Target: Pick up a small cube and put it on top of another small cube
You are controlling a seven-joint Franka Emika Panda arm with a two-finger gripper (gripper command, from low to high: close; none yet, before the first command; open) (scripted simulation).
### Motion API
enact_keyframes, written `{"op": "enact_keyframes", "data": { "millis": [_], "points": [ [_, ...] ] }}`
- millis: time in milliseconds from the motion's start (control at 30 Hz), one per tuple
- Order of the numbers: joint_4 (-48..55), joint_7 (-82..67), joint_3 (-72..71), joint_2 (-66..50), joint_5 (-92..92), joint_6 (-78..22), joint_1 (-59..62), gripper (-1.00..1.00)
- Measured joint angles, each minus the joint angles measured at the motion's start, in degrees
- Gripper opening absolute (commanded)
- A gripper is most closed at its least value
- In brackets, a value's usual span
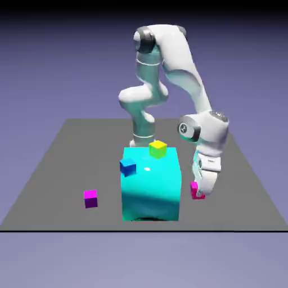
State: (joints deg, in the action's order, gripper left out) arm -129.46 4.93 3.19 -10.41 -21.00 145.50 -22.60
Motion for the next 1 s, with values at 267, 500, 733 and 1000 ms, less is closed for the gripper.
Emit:
{"op": "enact_keyframes", "data": {
  "millis": [267,500,733,1000],
  "points": [
    [-1.95,16.97,15.64,10.65,3.94,-2.56,15.93,-1.00],
    [-5.49,15.44,29.64,4.34,16.34,-9.82,18.88,-1.00],
    [-7.37,11.10,26.45,-7.25,25.73,-5.74,19.25,-1.00],
    [-6.21,13.76,29.12,-1.69,21.81,-11.90,16.94,1.00]
  ]
}}
